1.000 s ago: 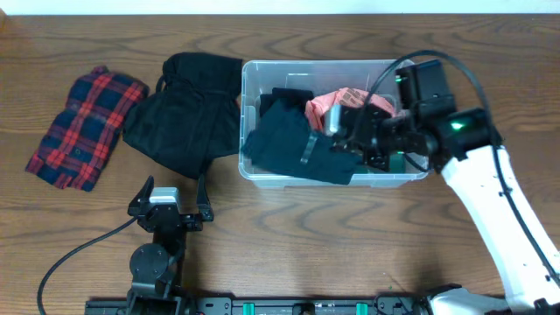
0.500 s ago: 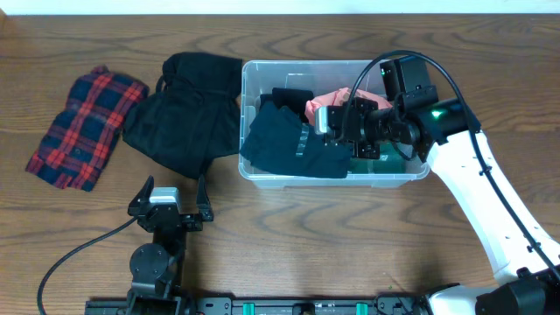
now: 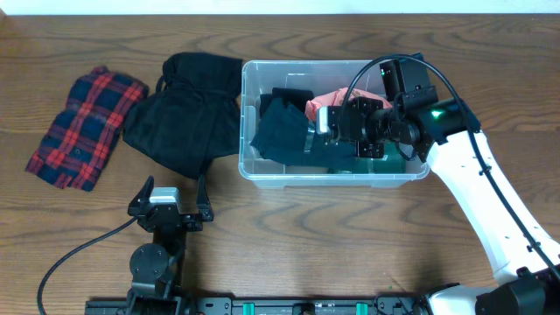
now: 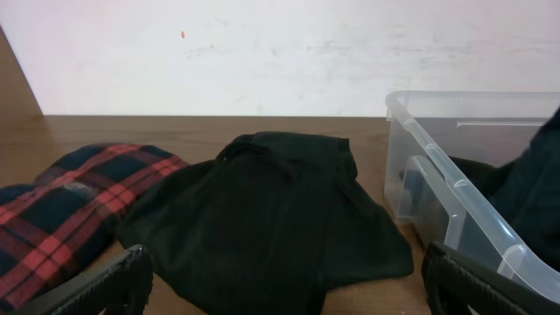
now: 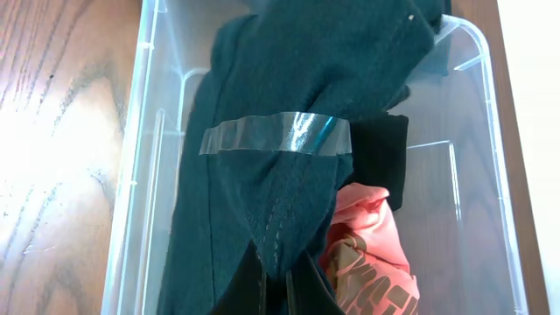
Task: Pack container
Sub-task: 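Carry the navy bundle into the bin beside the black bundle, then press the navy bundle down in the bin and release it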
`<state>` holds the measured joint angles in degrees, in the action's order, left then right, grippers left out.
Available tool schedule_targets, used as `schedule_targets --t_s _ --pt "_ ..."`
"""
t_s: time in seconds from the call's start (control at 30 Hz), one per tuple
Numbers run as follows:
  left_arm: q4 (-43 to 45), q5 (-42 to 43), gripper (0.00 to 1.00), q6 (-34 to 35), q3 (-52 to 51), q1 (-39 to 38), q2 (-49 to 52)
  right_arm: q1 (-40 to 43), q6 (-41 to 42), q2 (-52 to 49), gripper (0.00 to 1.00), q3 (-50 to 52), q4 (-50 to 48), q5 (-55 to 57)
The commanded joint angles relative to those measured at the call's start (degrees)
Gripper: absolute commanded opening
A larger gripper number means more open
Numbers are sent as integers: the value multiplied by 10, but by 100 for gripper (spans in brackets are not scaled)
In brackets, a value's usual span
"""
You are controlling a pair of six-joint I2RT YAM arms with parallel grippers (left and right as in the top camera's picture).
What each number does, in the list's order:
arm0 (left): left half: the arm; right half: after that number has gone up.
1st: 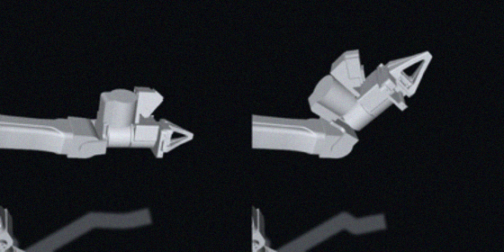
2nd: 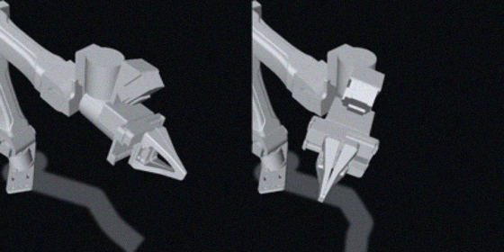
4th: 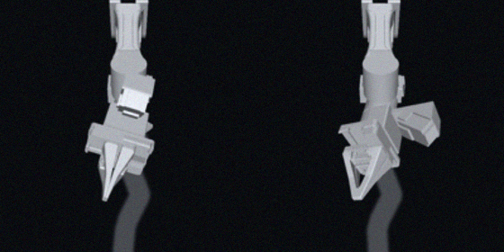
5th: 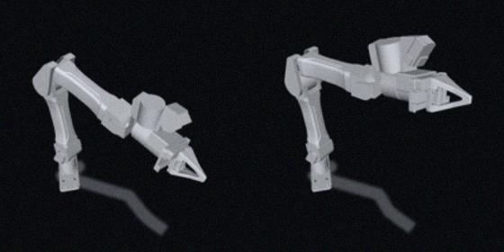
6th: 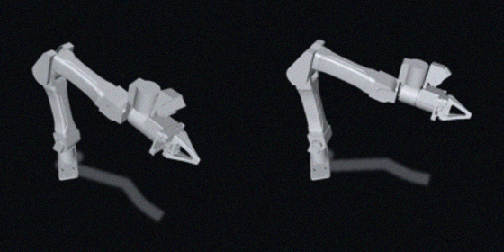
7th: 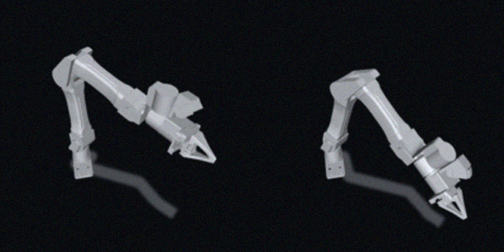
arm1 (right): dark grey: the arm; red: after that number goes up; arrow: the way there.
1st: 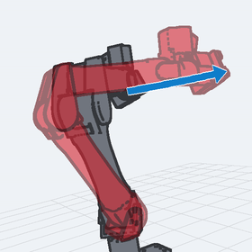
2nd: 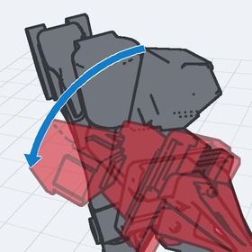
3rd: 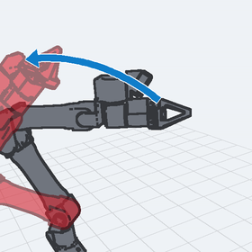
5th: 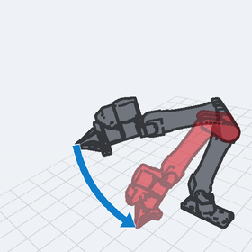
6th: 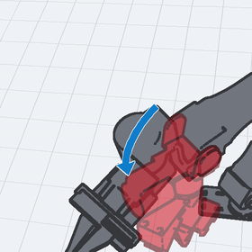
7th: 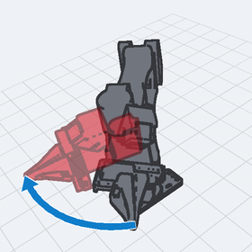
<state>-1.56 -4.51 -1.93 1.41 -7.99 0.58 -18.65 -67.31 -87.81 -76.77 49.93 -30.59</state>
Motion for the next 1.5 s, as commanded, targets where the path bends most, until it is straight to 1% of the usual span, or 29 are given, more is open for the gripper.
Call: schedule_targets --t_s 0.0,0.17,0.5,0.73,0.77,0.8,0.87,0.93,1.0,1.03,1.07,1.13,1.3,1.33,1.47 --pt "-21 -11 98 -8 -12 -1 -3 -9 -8 -12 1 -11 8 -21" --pt "-21 -11 98 -8 -12 -1 -3 -22 -52 -31 1 -11 39 -42" --pt "-21 -11 98 -8 -12 -1 -3 -40 -52 -100 1 -11 38 -38" --pt "-21 -11 98 -8 -12 -1 -3 -40 -51 -148 1 -11 34 16" --pt "-21 -11 98 -8 -12 -1 -3 -40 -47 -150 1 -11 31 29" --pt "-21 -11 98 -8 -12 -1 -3 -40 -42 -150 5 -11 26 40" --pt "-21 -11 98 -8 -12 -1 -3 -39 -9 -148 5 -11 -1 63" --pt "-21 -11 98 -8 -12 -1 -3 -39 36 -147 27 -11 -38 78" --pt "-21 -11 98 -8 -12 -1 -3 -39 88 -147 68 -11 -76 83" --pt "-21 -11 98 -8 -12 -1 -3 -39 112 -147 83 -11 -94 83" --pt "-21 -11 98 -8 -12 -1 -3 -39 135 -147 90 -11 -109 83" --pt "-21 -11 98 -8 -12 -1 -3 -39 169 -147 94 -11 -131 83" --pt "-21 -11 98 -8 -12 -1 -3 -39 228 -147 95 -11 -161 83" --pt "-21 -11 98 -8 -12 -1 -3 -39 243 -147 94 -11 -167 83" --pt "-21 -11 98 -8 -12 -1 -3 -39 306 -147 84 -11 -177 83"
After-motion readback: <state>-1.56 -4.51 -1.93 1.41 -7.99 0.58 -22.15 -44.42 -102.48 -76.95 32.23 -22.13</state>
